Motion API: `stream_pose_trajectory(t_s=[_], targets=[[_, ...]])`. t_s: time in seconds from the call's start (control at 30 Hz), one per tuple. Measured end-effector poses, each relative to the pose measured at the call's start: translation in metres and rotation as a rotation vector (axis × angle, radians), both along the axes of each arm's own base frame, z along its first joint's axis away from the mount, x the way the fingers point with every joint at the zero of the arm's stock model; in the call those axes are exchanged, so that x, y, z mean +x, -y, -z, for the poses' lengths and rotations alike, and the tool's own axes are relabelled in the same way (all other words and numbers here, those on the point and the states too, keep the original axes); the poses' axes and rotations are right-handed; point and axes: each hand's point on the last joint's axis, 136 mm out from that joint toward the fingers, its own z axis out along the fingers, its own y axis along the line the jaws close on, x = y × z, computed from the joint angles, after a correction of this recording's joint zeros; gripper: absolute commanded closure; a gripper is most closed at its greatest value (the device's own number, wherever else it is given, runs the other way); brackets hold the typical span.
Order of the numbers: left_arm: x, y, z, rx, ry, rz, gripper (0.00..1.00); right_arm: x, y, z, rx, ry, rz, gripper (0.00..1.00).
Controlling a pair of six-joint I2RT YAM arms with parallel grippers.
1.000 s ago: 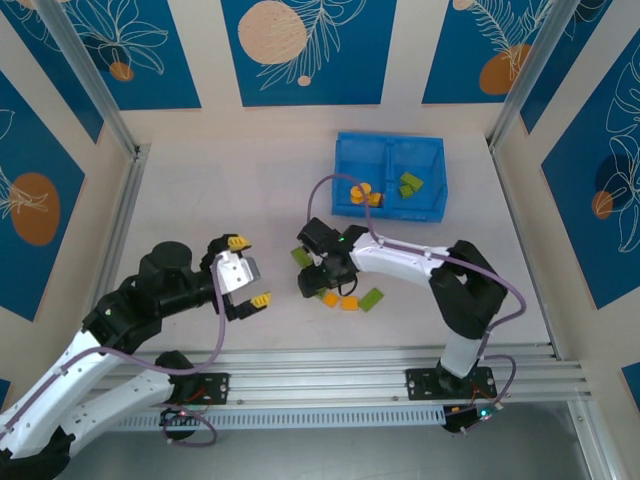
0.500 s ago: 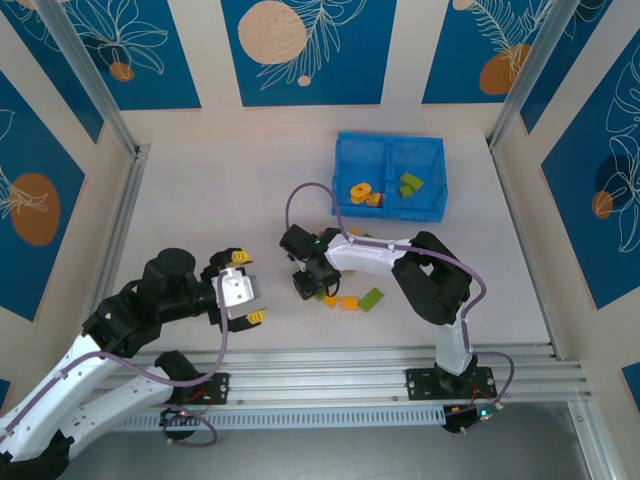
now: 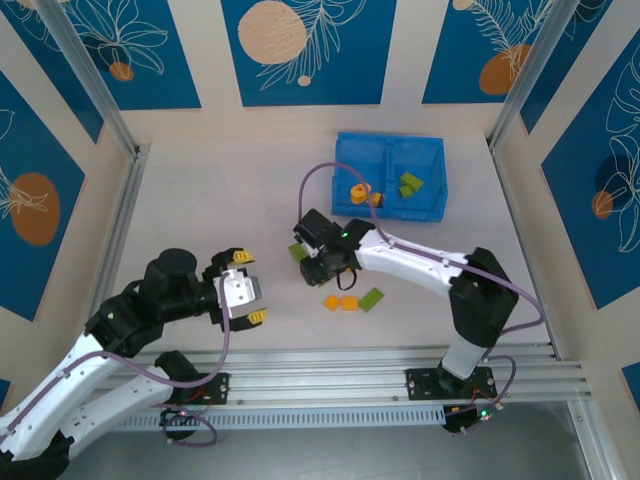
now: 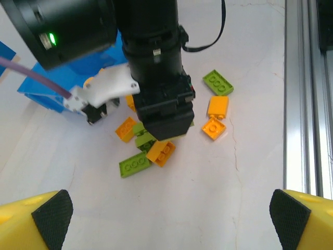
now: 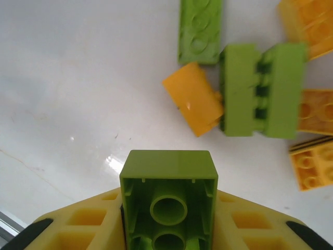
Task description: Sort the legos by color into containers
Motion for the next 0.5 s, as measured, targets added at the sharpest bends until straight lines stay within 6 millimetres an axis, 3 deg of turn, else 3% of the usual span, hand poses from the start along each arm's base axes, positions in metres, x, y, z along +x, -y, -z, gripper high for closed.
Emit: stream_pose_trajectory(t_s=[0.17,0.3,0.4,0.5], targets=[[0.001,0.016,-0.01,-0.115,-0.022,0.02,0.0,0.043,0.042,-0.057,0.071,0.162,0.163,0.64],[0.01,0.029,-0.018,-0.246,-0.071,-0.017,0.0,0.101,0.11,-0.099,0.117,0.309,0.396,0.64],[0.019,0.036,-0.022,-0.311,-0.127,-0.058,0.0,0.142,0.169,-0.111,0.101,0.382,0.561,0.64],[0.03,0.04,-0.02,-0.336,-0.186,-0.115,0.0,0.18,0.215,-0.107,0.059,0.393,0.686,0.64]])
